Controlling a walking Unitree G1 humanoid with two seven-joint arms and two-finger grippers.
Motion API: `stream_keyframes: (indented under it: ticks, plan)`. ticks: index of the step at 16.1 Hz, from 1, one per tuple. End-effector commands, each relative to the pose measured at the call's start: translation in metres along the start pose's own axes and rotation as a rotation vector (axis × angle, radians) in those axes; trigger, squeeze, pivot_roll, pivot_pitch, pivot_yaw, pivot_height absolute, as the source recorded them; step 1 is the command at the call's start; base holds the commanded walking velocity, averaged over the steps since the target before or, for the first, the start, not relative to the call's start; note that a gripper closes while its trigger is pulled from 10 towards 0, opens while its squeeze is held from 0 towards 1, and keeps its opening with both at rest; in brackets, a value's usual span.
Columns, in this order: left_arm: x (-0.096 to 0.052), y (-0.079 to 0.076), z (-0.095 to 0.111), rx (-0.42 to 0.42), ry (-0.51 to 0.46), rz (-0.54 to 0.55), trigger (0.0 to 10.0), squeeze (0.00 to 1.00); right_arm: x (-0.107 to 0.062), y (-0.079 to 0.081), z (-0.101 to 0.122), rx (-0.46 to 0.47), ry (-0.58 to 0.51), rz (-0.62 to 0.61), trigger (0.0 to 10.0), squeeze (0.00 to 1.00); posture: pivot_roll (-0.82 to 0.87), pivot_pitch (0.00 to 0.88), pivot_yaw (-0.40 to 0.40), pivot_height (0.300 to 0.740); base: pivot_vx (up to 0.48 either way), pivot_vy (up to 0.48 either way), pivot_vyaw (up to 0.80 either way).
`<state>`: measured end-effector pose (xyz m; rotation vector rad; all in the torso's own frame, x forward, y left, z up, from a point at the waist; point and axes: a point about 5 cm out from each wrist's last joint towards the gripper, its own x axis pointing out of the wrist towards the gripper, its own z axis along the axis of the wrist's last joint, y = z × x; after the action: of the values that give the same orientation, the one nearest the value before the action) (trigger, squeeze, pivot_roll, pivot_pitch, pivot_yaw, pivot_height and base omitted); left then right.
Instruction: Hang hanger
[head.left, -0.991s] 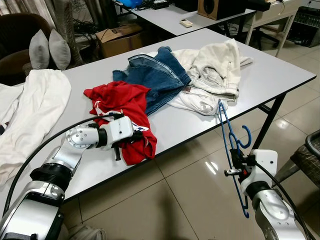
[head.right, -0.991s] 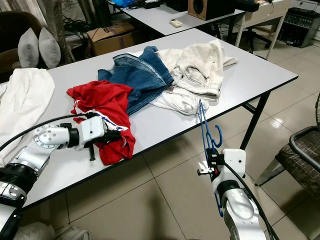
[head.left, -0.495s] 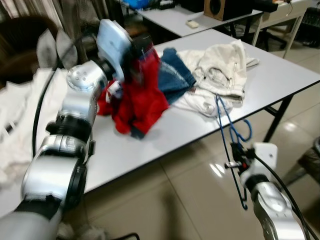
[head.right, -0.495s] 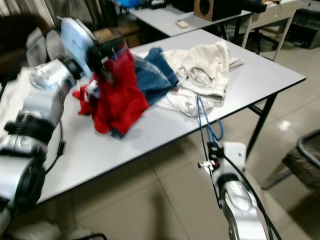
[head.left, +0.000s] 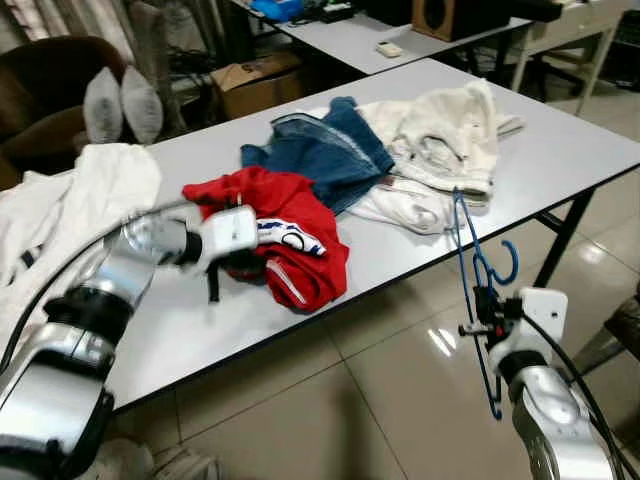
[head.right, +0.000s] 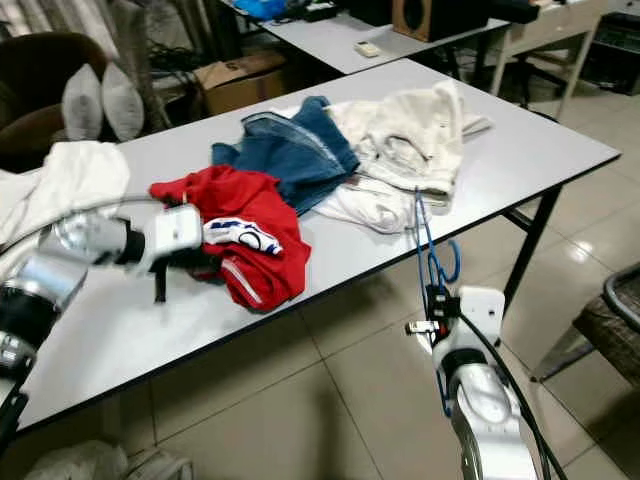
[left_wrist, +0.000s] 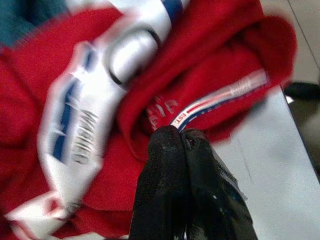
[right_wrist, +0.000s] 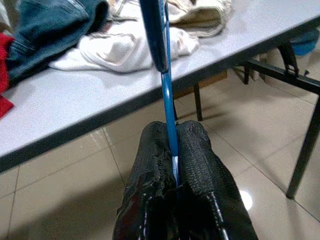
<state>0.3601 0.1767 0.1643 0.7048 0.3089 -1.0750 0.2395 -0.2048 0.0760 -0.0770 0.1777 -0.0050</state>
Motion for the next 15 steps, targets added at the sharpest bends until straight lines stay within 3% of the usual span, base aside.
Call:
stream_keyframes:
  ticks: [1,2,3,4,5,6,7,8,11,12,13,15]
  plan:
    - [-0.006,0.028,0.037,-0.026,-0.216,0.207,0.0,0.00,0.004,0.003,0.000,0.005,0.005,0.012,10.0,0.00,-0.17,0.000,0.180,0.740,0.000,0.000,0.00]
    - [-0.021,0.062,0.074,-0.231,-0.546,0.521,0.0,0.00,0.006,0.002,0.004,0.002,-0.006,0.005,10.0,0.00,-0.18,0.000,0.195,0.740,0.000,0.000,0.00]
    - [-0.036,0.079,0.085,-0.344,-0.666,0.677,0.0,0.00,0.006,0.001,0.006,0.001,-0.012,0.000,10.0,0.00,-0.19,0.000,0.203,0.740,0.000,0.000,0.00]
    - [-0.040,0.083,0.084,-0.381,-0.664,0.732,0.0,0.00,0.004,-0.001,0.005,0.002,-0.013,-0.005,10.0,0.00,-0.19,0.000,0.206,0.740,0.000,0.000,0.00]
    - [-0.030,0.077,0.053,-0.389,-0.412,0.747,0.0,0.00,-0.003,-0.003,0.001,0.005,-0.005,-0.024,10.0,0.00,-0.20,0.000,0.227,0.740,0.000,0.000,0.00]
    - [-0.017,0.063,0.035,-0.351,-0.283,0.663,0.0,0.00,-0.007,-0.004,-0.002,0.008,0.002,-0.036,10.0,0.00,-0.21,0.000,0.235,0.740,0.000,0.000,0.00]
    - [-0.011,0.056,0.028,-0.346,-0.242,0.617,0.0,0.00,-0.009,-0.005,-0.004,0.009,0.005,-0.041,10.0,0.00,-0.21,0.000,0.240,0.740,0.000,0.000,0.00]
    - [0.001,0.039,0.010,-0.336,-0.134,0.509,0.0,0.00,-0.010,-0.006,-0.005,0.015,0.007,-0.053,10.0,0.00,-0.21,0.000,0.245,0.740,0.000,0.000,0.00]
    - [0.007,0.008,-0.026,-0.269,0.117,0.282,0.0,0.00,-0.008,-0.005,-0.005,0.027,0.007,-0.057,10.0,0.00,-0.18,0.000,0.228,0.740,0.000,0.000,0.00]
    - [0.005,0.000,-0.030,-0.210,0.152,0.183,0.0,0.00,-0.005,-0.001,-0.004,0.025,0.003,-0.034,10.0,0.00,-0.17,0.000,0.225,0.740,0.000,0.000,0.00]
    - [0.006,-0.013,-0.014,-0.151,0.045,0.006,0.0,0.00,0.001,0.003,-0.002,0.018,-0.003,-0.011,10.0,0.00,-0.15,0.000,0.223,0.740,0.000,0.000,0.00]
    - [0.008,-0.025,-0.001,-0.127,-0.029,-0.112,0.0,0.00,0.003,0.002,-0.002,0.017,-0.004,-0.011,10.0,0.00,-0.15,0.000,0.225,0.740,0.000,0.000,0.00]
